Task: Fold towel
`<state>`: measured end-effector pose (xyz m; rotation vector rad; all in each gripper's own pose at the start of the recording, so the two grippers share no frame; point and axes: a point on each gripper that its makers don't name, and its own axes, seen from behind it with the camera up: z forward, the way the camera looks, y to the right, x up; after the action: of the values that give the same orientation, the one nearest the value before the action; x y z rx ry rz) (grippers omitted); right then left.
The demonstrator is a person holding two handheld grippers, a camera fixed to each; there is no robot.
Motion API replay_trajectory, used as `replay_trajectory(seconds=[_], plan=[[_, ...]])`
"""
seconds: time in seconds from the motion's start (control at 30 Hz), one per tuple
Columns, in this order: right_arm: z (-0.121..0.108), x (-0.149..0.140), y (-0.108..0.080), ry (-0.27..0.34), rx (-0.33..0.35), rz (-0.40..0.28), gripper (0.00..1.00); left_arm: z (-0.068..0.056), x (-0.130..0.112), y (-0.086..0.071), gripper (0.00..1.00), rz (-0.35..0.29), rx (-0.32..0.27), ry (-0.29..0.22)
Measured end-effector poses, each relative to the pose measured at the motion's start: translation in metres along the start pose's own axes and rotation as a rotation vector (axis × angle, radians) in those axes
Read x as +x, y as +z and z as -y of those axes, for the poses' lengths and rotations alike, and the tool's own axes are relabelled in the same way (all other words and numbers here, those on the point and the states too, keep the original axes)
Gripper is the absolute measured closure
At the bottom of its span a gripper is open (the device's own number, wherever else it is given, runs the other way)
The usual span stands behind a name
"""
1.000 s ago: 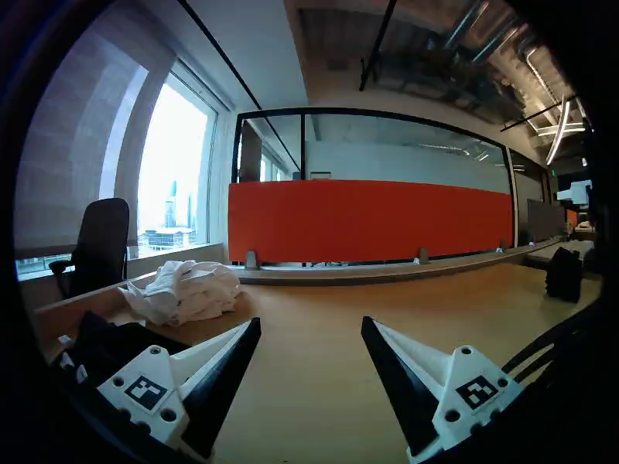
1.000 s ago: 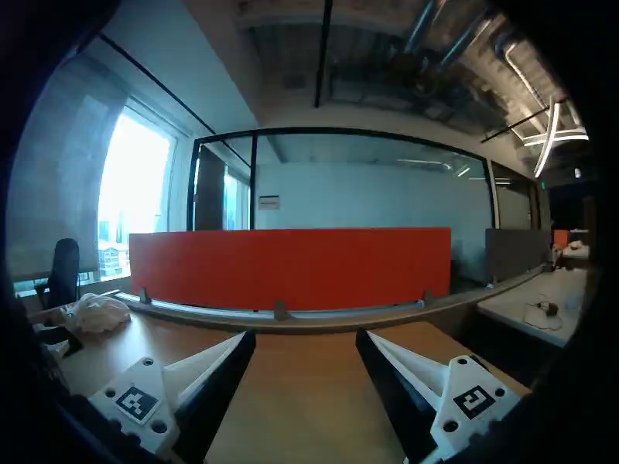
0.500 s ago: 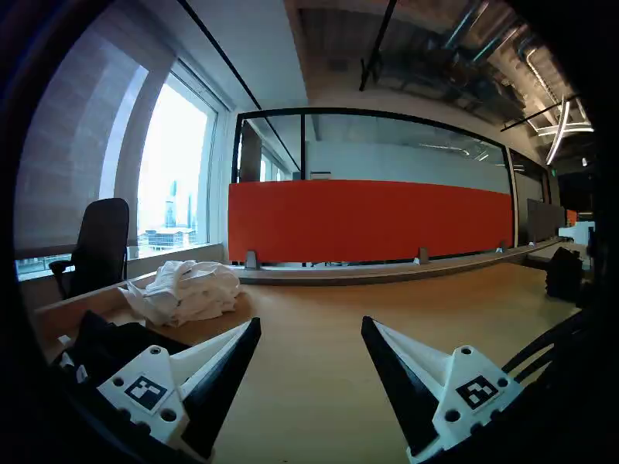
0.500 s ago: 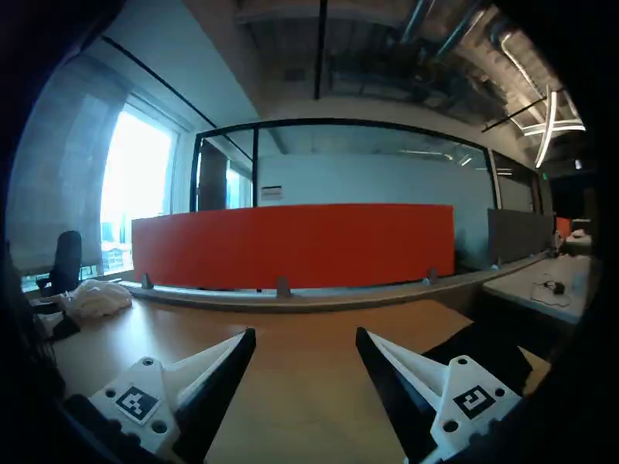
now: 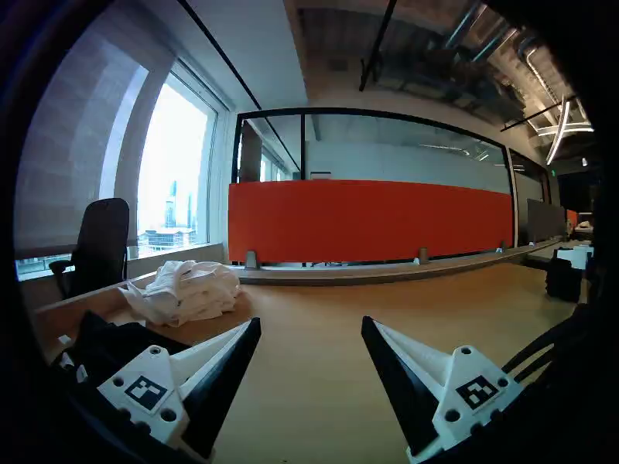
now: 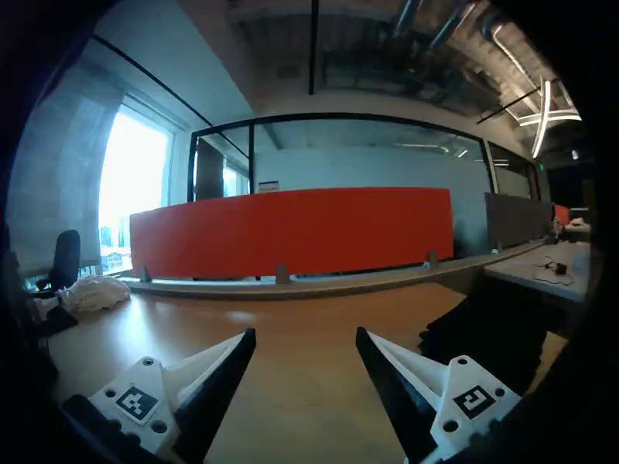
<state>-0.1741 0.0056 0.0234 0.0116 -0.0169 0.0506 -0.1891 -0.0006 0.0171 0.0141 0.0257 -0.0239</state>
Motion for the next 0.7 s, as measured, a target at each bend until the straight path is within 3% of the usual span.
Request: replay_trajectory(seconds=[0.27,0.7], plan=[[-0.007,-0.007,-0.004,-0.026,-0.025,0.004,0.00,-0.001,0.000,0.000,0.04,0.000,0.000,0.000],[0.001,-0.019,-0.005,-0.043,-0.006,0.006,0.00,0.000,0.000,0.000,0.04,0.000,0.000,0.000]])
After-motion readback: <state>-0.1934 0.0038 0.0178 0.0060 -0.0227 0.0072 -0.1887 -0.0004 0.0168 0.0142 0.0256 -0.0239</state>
